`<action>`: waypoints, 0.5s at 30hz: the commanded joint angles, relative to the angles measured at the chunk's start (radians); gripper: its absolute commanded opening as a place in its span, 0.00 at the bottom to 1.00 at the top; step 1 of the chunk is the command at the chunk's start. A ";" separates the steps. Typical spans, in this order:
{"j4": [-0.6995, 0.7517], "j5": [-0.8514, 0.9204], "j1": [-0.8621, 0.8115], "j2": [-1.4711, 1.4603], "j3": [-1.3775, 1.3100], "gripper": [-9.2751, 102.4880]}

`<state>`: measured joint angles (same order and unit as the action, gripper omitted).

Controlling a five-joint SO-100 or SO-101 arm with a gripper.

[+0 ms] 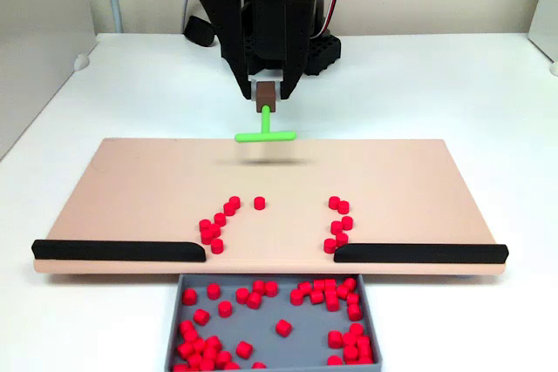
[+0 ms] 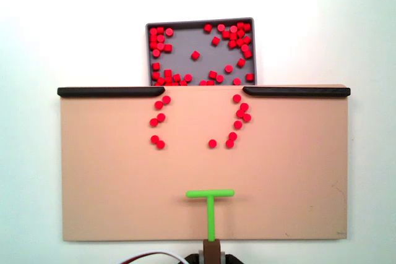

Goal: Push granules from bottom to the grey container

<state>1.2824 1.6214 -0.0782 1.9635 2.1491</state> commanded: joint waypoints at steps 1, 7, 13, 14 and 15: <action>-0.021 0.011 -0.006 0.028 -0.006 0.08; -0.021 -0.018 0.000 0.029 0.014 0.08; -0.117 -0.034 0.000 0.011 0.060 0.08; -0.117 -0.040 0.002 0.008 0.060 0.08; -0.117 -0.049 0.005 0.008 0.060 0.08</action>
<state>1.1720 1.5892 -0.0782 1.9650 2.2166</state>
